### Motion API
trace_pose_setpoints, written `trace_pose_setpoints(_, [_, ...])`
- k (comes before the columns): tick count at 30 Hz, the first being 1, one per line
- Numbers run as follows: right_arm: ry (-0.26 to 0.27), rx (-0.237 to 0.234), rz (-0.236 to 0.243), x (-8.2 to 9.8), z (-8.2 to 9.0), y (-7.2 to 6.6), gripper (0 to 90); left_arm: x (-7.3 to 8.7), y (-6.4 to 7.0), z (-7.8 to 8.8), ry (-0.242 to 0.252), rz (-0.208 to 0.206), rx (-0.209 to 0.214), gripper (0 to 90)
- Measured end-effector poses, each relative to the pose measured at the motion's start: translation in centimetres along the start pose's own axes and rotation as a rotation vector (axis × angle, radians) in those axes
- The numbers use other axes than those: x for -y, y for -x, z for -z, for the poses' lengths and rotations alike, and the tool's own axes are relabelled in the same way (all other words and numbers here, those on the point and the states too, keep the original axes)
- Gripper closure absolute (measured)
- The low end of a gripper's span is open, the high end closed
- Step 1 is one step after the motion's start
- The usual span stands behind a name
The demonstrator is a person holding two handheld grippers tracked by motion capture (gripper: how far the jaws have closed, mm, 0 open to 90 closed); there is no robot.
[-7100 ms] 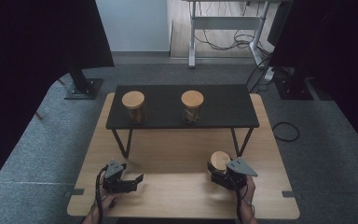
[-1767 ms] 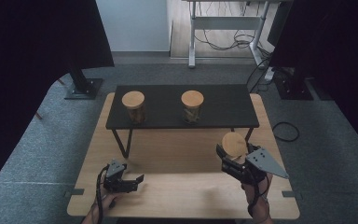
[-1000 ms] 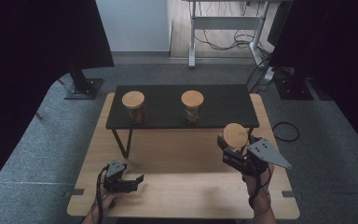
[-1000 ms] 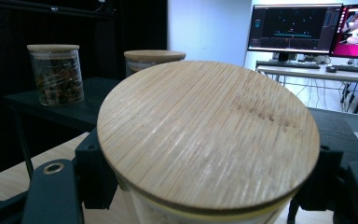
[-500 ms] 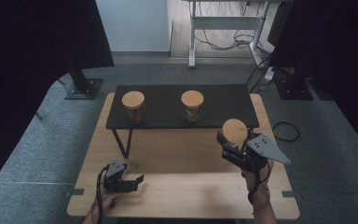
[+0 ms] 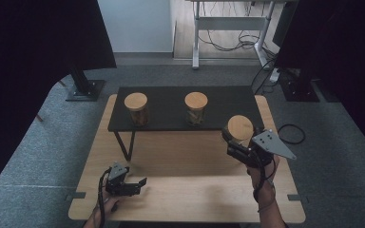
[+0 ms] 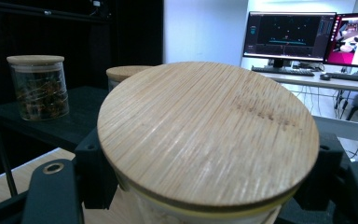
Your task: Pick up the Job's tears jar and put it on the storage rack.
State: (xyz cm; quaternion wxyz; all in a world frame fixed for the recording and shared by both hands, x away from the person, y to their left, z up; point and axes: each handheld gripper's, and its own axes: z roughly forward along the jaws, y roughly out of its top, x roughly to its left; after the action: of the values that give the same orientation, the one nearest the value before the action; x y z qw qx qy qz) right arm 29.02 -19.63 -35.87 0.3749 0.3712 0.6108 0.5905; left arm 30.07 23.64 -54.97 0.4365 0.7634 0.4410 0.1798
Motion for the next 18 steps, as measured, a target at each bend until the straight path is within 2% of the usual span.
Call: trace_pose_setpoints(18, [-0.013, 0.025, -0.004, -0.4, -1.5, 1.0, 24.8, 0.0, 0.0, 0.0, -0.002, -0.001, 0.002, 6.8])
